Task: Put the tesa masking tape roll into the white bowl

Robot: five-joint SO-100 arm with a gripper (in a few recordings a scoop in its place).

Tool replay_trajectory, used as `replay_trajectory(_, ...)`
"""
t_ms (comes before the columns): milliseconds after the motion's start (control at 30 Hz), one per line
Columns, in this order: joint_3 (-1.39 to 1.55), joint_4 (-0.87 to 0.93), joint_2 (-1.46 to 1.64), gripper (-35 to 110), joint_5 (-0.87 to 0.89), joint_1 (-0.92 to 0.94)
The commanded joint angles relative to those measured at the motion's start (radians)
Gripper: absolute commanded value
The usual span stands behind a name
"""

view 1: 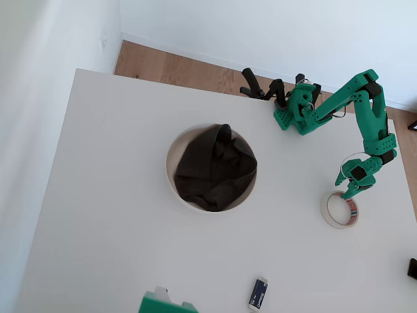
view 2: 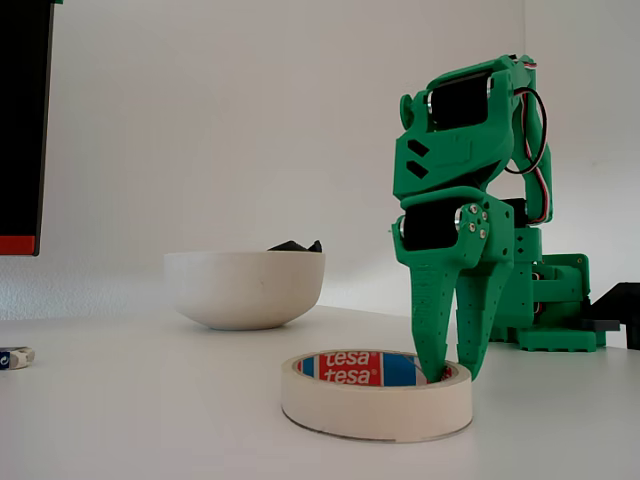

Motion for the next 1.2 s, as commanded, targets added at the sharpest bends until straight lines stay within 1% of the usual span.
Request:
replay_trajectory(0,-0.057,0.006,0.031,12,0.012,-0.035)
replay_trajectory(133,-0.058,0.008,0.029,8,0.012,-0.048)
replay_trajectory(167,-0.058,0.008,0.029,5,0.011,-0.048)
replay_trajectory(233,-0.058,0.009,0.028,-6,0.014,-0.049)
replay_trajectory(267,-0.060,0.011,0.026,-8,0.015,-0.049)
replay_trajectory(533,-0.060,0.006,0.031,-8,0.012,-0.058)
replay_trajectory(633,-0.060,0.023,0.086,-8,0.000,-0.044)
replay_trajectory(733,-0.067,0.097,0.252,-8,-0.031,0.014)
replay_trajectory(900,-0.209,0.336,0.528,-8,-0.087,0.164)
replay_trajectory(1033,-0.345,0.477,0.709,-8,-0.124,0.302)
replay_trajectory(1167,-0.474,0.558,0.818,-8,-0.161,0.492)
